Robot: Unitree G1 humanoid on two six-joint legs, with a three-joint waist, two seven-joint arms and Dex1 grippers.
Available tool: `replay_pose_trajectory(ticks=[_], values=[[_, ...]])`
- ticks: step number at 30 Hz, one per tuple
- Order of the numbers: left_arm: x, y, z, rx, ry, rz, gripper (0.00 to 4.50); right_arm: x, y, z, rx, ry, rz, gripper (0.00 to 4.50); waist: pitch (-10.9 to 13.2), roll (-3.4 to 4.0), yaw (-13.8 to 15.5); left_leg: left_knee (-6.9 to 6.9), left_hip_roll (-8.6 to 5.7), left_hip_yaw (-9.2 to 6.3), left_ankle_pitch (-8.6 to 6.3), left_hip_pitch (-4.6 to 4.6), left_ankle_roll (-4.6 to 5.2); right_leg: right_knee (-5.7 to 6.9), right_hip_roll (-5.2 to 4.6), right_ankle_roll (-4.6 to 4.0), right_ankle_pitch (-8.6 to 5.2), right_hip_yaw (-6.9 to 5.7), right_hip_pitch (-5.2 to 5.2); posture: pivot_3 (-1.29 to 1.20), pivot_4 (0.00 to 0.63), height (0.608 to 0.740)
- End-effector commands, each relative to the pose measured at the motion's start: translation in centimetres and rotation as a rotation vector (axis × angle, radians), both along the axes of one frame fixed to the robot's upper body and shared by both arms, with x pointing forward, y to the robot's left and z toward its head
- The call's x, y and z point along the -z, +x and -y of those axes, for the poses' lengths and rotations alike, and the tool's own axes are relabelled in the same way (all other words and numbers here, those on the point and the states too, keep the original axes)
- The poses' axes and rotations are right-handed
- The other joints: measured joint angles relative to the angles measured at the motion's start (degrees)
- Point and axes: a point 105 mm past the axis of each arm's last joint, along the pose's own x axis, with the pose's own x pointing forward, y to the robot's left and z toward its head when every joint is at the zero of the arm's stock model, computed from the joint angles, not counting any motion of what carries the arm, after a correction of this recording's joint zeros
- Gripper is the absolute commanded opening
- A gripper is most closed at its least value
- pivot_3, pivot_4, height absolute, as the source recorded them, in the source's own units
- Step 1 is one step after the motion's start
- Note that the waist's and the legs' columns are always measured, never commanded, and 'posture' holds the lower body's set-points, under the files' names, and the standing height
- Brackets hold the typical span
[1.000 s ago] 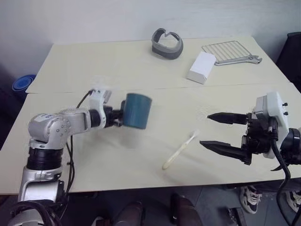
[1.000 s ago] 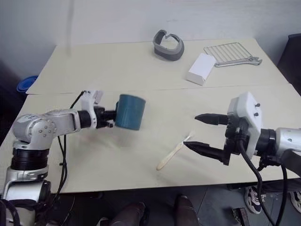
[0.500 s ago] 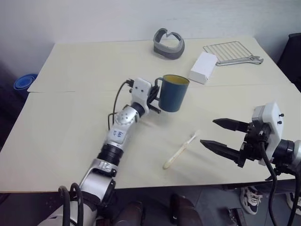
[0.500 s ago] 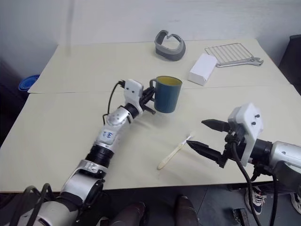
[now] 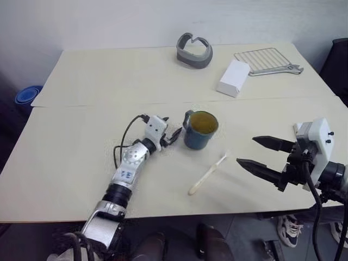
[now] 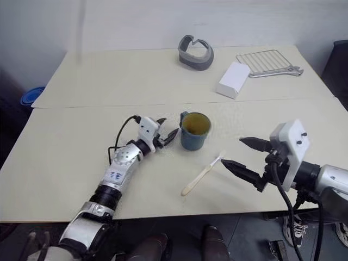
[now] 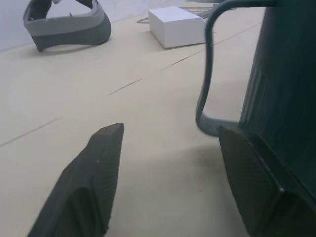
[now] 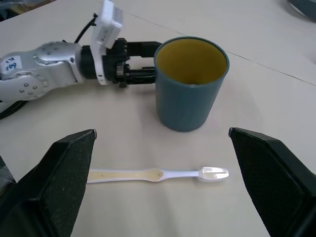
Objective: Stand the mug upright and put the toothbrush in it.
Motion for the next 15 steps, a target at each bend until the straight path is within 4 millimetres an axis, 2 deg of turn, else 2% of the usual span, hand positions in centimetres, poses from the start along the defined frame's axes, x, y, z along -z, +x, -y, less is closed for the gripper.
replay_pose_trajectory(ticks=[1, 3, 5, 7, 10, 12, 15], values=[[-2.9, -1.1, -3.4, 0.000, 0.005, 0.026, 3.81, -0.3, 0.3, 0.4, 0.022, -0.008, 0.030, 4.50, 0.00, 0.00, -0.22, -0.01, 0.01, 0.00, 0.00, 0.00, 0.00, 0.00, 0.01, 0.00, 0.00, 0.00, -0.01, 0.00, 0.150, 0.740], [-4.4, -2.1, -4.8, 0.056, 0.008, -0.014, 3.81, 0.2, 0.6, 0.6, 0.060, -0.020, 0.019, 4.50, 0.00, 0.00, -0.22, -0.01, 0.00, -0.01, 0.00, -0.01, 0.00, 0.05, 0.00, -0.01, 0.00, -0.01, -0.01, 0.00, 0.150, 0.740], [-5.7, -3.1, -5.3, 0.135, 0.020, -0.060, 3.81, 0.7, 0.9, 0.9, 0.106, -0.015, -0.004, 4.50, 0.00, 0.00, -0.04, 0.01, -0.02, -0.04, 0.00, -0.02, 0.00, 0.05, 0.01, -0.01, 0.00, -0.02, 0.01, 0.00, 0.150, 0.740], [-7.0, -4.8, -6.0, 0.289, 0.088, -0.139, 3.81, 1.5, 1.8, 0.9, 0.201, 0.054, -0.033, 4.50, -0.02, -0.07, 0.07, 0.02, -0.05, -0.12, 0.00, -0.03, 0.00, 0.02, 0.01, -0.01, 0.00, -0.07, 0.03, 0.00, 0.150, 0.740], [-7.9, -8.3, -7.9, 0.518, 0.309, -0.259, 3.81, 4.0, 2.1, -1.1, 0.284, 0.112, -0.132, 4.50, -0.02, -0.08, -0.82, -0.02, 0.02, -0.15, -0.02, -0.03, -0.03, 0.11, 0.02, -0.08, 0.00, -0.08, 0.03, 0.00, 0.150, 0.740], [-8.6, -9.5, -8.7, 0.601, 0.397, -0.303, 3.81, 5.1, 2.2, -2.2, 0.331, 0.149, -0.183, 4.50, 0.01, 0.04, -1.37, -0.12, 0.07, -0.15, -0.04, -0.02, -0.08, 0.11, 0.00, -0.16, -0.04, -0.09, -0.01, 0.00, 0.150, 0.740], [-10.8, -11.3, -8.4, 0.763, 0.444, -0.352, 3.81, 6.9, 1.8, -4.1, 0.392, 0.316, -0.343, 4.50, 0.01, 0.04, -1.47, -0.16, 0.07, -0.21, -0.04, -0.03, -0.08, 0.11, 0.02, -0.21, -0.07, -0.16, -0.04, 0.00, 0.150, 0.740]])
